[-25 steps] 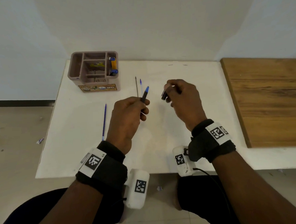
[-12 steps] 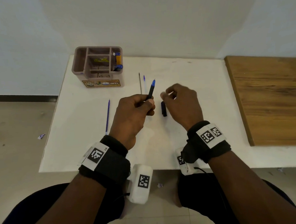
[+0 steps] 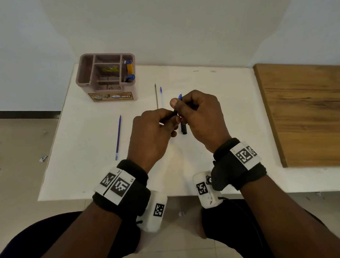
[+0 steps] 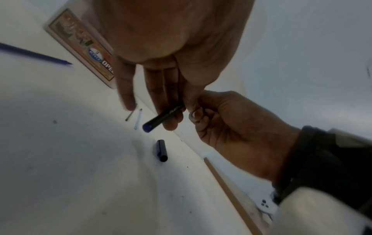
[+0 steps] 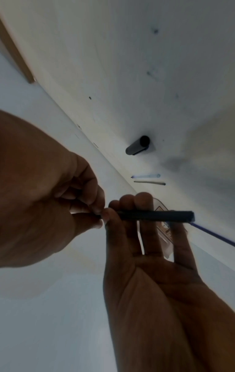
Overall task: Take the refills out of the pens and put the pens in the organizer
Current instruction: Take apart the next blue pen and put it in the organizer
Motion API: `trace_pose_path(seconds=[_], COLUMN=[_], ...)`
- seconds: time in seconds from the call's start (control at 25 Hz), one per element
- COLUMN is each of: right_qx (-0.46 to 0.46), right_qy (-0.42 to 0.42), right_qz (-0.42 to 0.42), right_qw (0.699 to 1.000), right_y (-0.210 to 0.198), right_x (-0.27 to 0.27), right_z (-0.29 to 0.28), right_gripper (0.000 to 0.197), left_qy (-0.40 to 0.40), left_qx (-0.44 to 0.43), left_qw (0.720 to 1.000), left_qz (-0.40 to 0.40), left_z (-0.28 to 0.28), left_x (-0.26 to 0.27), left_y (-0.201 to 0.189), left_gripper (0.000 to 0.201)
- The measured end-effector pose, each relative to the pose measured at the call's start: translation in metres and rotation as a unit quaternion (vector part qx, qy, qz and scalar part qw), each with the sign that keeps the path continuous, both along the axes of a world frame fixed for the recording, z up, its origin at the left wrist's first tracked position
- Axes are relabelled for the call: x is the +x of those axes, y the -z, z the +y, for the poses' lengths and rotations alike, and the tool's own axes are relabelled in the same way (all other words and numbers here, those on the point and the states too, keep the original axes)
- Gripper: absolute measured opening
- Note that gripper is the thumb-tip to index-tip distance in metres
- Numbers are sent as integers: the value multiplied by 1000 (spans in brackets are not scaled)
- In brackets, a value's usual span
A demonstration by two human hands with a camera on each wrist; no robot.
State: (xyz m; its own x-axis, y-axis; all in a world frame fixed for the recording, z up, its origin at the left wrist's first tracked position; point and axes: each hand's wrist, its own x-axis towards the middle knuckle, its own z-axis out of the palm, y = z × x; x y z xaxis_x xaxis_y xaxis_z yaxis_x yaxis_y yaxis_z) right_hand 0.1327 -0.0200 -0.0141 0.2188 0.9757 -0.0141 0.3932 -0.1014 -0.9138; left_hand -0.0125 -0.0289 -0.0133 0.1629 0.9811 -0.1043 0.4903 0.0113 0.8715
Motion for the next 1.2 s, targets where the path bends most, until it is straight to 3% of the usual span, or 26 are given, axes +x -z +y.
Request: trace_pose_path(seconds=[0.12,0.36,0.48,0.68,0.84,1.0,1.2], right_qx=[3,4,-28,-21,7,-10,-23], right_qy=[-27,-89,-101,-4,-21,-44,7], right_qz=[-2,12,15,47,33,87,58], right_qw=[1000,996,994,999,999,995,998], right_y=[-1,-7,-4,-2,0,-1,-2], right_x=[3,18,17,9,6,7,8], right_z=[-1,-2,-2,-2,-5,-3,-1], right_gripper=[27,25,26,29,23,39,42], left_qy=[29,45,40,9,25,21,15], left_qx=[42,-42,-65,-73,-57,-66,-67], left_qw=[998,995,993,994,997,996,996], left_qz=[33,-84,-86,-78,-52,-53,-54], left_z=[-3,1,1,1,1,2,1], left_x=[3,1,3,6,5,4,6], left_y=[-1,-2,-1,2,3,2,2], left_gripper=[23,26,26,25,26,26,25])
